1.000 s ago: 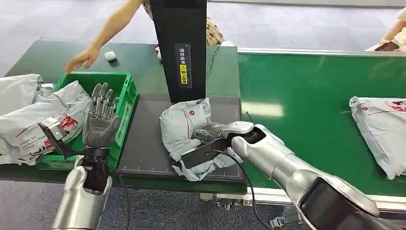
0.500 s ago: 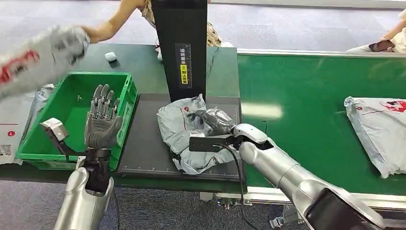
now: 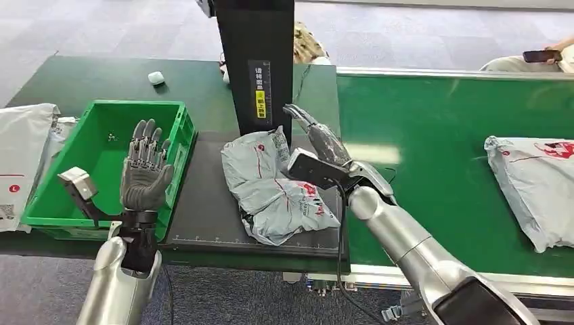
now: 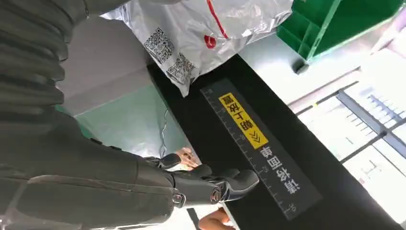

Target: Moved the parcel from conveyor to table for the left to box.

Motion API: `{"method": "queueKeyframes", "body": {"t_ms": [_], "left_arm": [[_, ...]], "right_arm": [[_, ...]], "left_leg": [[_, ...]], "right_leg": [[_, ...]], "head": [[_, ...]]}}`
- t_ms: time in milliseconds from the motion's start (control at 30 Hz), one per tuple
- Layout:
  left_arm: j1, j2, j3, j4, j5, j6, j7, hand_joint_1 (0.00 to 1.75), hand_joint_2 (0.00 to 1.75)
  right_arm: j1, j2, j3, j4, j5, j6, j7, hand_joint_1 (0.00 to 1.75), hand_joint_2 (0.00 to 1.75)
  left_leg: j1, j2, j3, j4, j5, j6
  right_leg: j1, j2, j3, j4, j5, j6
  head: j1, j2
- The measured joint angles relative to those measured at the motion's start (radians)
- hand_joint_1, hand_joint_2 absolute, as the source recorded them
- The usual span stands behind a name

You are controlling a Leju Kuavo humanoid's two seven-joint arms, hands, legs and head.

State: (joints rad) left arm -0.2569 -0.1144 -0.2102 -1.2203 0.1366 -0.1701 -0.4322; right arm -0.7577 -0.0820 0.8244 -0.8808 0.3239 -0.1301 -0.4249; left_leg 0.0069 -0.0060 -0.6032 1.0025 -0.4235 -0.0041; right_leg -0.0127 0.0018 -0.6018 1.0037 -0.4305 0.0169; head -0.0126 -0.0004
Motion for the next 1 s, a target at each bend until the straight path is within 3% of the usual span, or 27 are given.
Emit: {"method": "queueKeyframes", "body": {"t_ms": [467, 567, 700, 800, 1000], "left_arm": [[0.026, 0.002, -0.003, -0.017, -0.044, 0.008, -0.017, 0.00, 1.75], [0.045, 0.008, -0.039, -0.047, -0.266, 0.063, -0.017, 0.00, 1.75], [0.035, 0.006, -0.121, -0.045, -0.586, 0.190, -0.009, 0.00, 1.75], [-0.030, -0.005, -0.213, -0.006, -0.861, 0.286, 0.052, 0.00, 1.75], [-0.214, -0.066, -0.391, 0.201, -1.136, 0.238, 0.156, 0.00, 1.75]], "right_arm": [[0.054, 0.085, -0.199, -0.073, -0.252, -0.042, -0.102, 0.00, 1.75], [0.142, 0.097, -0.309, -0.158, -0.354, -0.041, -0.104, 0.00, 1.75], [0.271, 0.099, -0.416, -0.254, -0.346, -0.003, -0.107, 0.00, 1.75], [0.335, 0.119, -0.489, -0.322, -0.308, 0.024, -0.104, 0.00, 1.75], [0.371, 0.163, -0.586, -0.385, -0.265, 0.047, -0.087, 0.00, 1.75]], "left_leg": [[0.000, 0.000, -0.001, 0.000, 0.000, 0.000], [0.000, -0.003, -0.002, 0.000, -0.001, 0.001], [0.000, -0.005, -0.004, 0.000, -0.001, 0.002], [-0.001, -0.005, -0.005, 0.001, -0.001, 0.002], [-0.001, -0.002, -0.005, 0.001, -0.001, 0.002]], "right_leg": [[0.000, 0.000, -0.001, 0.000, 0.000, 0.000], [0.000, -0.004, -0.001, 0.000, -0.002, 0.002], [-0.002, -0.005, -0.002, 0.000, -0.003, 0.002], [-0.002, -0.005, -0.004, -0.001, -0.002, 0.002], [-0.002, -0.002, -0.004, 0.000, -0.001, 0.003]], "head": [[0.000, 0.000], [0.000, 0.000], [0.000, 0.000], [0.000, 0.000], [0.000, 0.000]]}}
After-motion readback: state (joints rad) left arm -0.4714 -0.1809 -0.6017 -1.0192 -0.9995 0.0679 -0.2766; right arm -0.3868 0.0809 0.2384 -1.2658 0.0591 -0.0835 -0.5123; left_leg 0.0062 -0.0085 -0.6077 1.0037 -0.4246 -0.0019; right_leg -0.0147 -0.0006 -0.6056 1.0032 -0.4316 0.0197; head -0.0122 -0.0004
